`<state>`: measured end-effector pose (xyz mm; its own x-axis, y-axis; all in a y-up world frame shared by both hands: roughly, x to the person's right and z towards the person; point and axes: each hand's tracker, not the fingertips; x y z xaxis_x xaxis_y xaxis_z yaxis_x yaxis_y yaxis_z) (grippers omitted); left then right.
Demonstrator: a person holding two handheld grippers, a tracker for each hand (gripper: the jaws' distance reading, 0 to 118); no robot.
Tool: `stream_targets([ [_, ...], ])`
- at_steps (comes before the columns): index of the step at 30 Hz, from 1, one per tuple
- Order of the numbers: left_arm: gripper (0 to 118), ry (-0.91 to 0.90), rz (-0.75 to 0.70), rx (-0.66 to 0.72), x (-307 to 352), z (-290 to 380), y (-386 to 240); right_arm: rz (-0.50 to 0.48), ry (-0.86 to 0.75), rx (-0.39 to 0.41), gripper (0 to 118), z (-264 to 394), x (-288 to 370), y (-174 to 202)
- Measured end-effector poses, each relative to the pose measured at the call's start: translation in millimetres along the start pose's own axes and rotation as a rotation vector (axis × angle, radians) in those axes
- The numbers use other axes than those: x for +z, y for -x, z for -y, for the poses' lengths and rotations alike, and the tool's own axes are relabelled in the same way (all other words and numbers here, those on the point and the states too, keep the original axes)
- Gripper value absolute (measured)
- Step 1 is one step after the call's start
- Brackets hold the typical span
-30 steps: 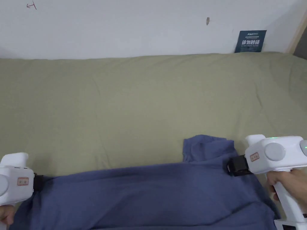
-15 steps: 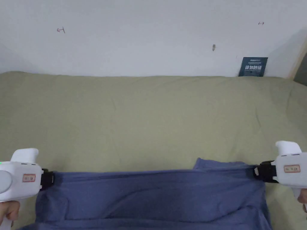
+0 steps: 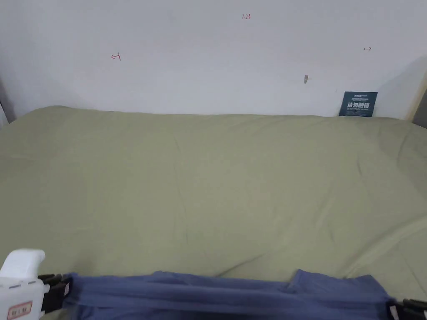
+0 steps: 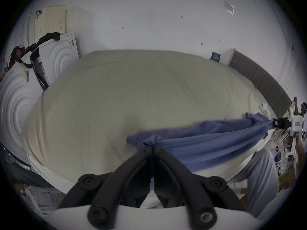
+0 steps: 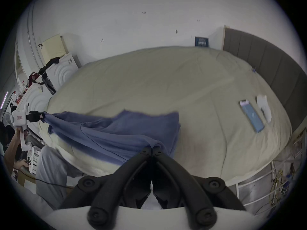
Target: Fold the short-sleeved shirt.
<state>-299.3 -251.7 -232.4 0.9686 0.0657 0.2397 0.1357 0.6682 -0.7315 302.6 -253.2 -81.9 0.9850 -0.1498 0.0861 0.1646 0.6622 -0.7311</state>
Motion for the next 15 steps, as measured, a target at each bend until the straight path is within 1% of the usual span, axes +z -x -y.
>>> stream_targets([
  [2,0,0.039,-0.012,-0.029,-9,15,0,0.0,0.02,-0.01,2,17,-5,0],
  [4,2,0.046,-0.031,-0.049,-18,25,-1,-0.001,0.03,-0.021,2,30,-28,-17],
  [5,7,0.047,-0.027,-0.05,-22,28,0,0.002,0.038,-0.026,2,31,-32,-19],
  [6,17,0.049,-0.037,-0.041,-23,30,-3,0.002,0.043,-0.036,3,31,-35,-21],
  [7,54,0.051,-0.049,-0.021,-24,31,-1,0.003,0.041,-0.045,28,31,-36,-22],
  [8,94,0.061,-0.052,0.011,-25,32,3,0.0,0.041,-0.064,67,29,-34,-20],
  [9,118,0.064,-0.058,0.028,-24,33,4,0.01,0.05,-0.079,107,27,-34,-21],
  [10,118,0.063,-0.062,0.036,-21,33,3,0.029,0.063,-0.092,116,26,-35,-22],
  [11,118,0.001,-0.049,0.05,-10,32,3,0.04,0.052,-0.093,111,26,-34,-23],
  [12,118,-0.006,-0.069,0.083,-2,27,2,0.032,-0.001,-0.085,111,22,-17,-17],
  [13,118,-0.025,-0.066,0.106,5,23,-1,0.055,-0.024,-0.108,112,14,-11,-16],
  [14,118,-0.085,-0.059,0.128,17,15,-11,0.045,-0.047,-0.124,112,3,-5,-12],
  [15,118,-0.131,-0.054,0.125,27,6,-20,0.03,-0.113,-0.121,112,-2,1,-4],
])
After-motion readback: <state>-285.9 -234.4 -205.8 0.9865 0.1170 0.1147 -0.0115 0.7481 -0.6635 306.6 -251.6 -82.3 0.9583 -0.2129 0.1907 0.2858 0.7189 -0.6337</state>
